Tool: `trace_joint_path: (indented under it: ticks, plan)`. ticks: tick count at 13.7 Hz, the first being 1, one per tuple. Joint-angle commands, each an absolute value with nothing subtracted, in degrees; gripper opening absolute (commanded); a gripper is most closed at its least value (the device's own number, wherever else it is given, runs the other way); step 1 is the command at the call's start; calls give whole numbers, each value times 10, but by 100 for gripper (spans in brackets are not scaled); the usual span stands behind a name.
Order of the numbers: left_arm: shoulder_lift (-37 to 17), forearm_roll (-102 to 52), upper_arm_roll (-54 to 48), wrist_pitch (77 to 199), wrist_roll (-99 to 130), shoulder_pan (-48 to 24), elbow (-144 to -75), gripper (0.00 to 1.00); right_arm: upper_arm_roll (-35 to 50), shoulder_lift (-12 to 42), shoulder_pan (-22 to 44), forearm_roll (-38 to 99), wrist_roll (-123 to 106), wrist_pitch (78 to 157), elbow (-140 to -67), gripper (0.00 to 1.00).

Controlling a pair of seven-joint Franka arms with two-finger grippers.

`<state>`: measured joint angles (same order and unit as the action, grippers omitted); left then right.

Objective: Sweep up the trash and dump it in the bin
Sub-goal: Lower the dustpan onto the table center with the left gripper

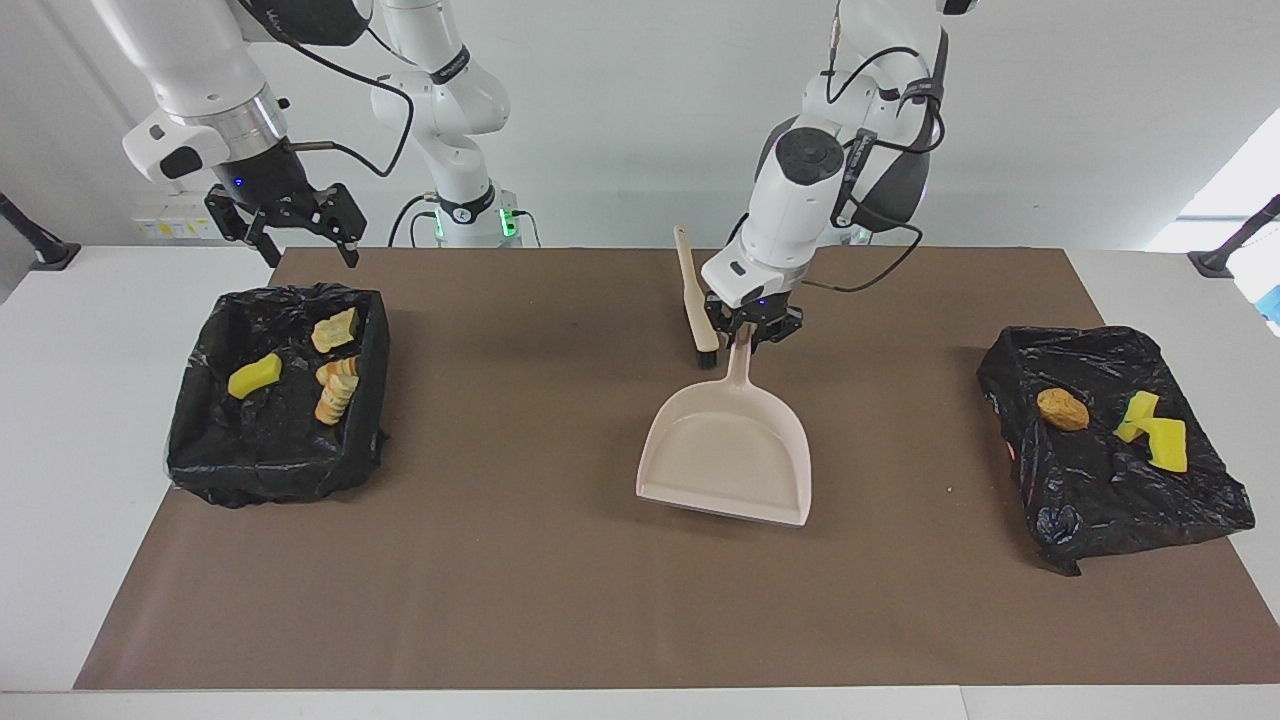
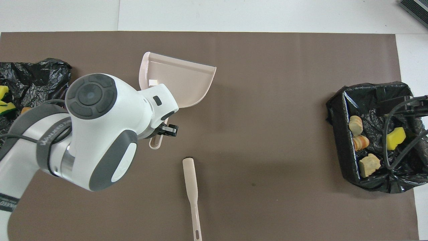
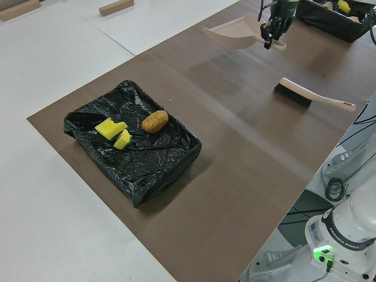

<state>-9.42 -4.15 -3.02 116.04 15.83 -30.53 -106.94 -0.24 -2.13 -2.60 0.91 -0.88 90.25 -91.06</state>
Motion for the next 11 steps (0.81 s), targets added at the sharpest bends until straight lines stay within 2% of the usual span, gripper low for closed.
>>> trace_joint_path:
  ticks: [1,3,11]
  plan:
    - [-90,-50,-18,1206,169,-339,-1106,0,0,-28,-30,12,1,903,-918,100]
    - [-104,-50,-18,1246,177,-345,-1118,0,0,-28,-30,12,-1,903,-918,100]
    - [-115,-51,-18,1283,241,-358,-1135,0,0,-26,-30,11,-3,904,-916,100]
